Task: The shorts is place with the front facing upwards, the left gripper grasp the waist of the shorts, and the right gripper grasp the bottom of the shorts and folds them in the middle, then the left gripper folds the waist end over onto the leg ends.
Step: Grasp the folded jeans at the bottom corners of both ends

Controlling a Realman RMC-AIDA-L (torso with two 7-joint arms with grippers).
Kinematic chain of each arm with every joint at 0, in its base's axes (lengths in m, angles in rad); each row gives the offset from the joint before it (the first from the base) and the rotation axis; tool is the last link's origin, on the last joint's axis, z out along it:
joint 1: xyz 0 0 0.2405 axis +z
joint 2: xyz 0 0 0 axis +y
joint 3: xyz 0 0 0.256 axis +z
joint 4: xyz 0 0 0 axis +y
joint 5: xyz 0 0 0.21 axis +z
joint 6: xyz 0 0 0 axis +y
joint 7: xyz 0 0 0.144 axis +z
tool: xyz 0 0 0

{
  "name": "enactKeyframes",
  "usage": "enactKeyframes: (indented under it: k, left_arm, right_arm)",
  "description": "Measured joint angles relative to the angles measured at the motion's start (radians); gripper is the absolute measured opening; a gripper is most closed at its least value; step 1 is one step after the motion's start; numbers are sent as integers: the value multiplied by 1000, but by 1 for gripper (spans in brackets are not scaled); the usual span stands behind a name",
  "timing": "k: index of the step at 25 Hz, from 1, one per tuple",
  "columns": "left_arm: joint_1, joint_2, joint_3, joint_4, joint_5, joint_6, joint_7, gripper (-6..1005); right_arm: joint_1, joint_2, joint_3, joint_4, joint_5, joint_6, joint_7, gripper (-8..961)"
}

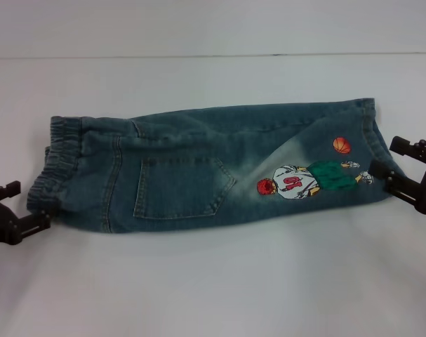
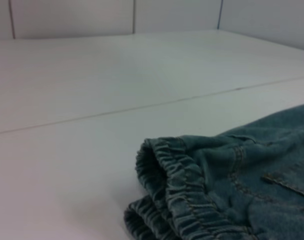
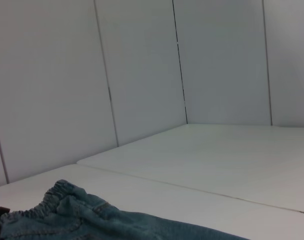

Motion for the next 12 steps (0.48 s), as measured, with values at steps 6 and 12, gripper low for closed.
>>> enactKeyframes:
  k: [6, 12]
  left_arm:
    - [-6, 3, 26, 0, 30, -3, -5, 817]
    - [-15, 4, 26, 0, 42, 13, -23, 601]
  right_arm:
    - [-6, 0, 1, 0, 22, 0, -2, 665]
    - [-10, 0, 3, 7, 37, 6, -25, 661]
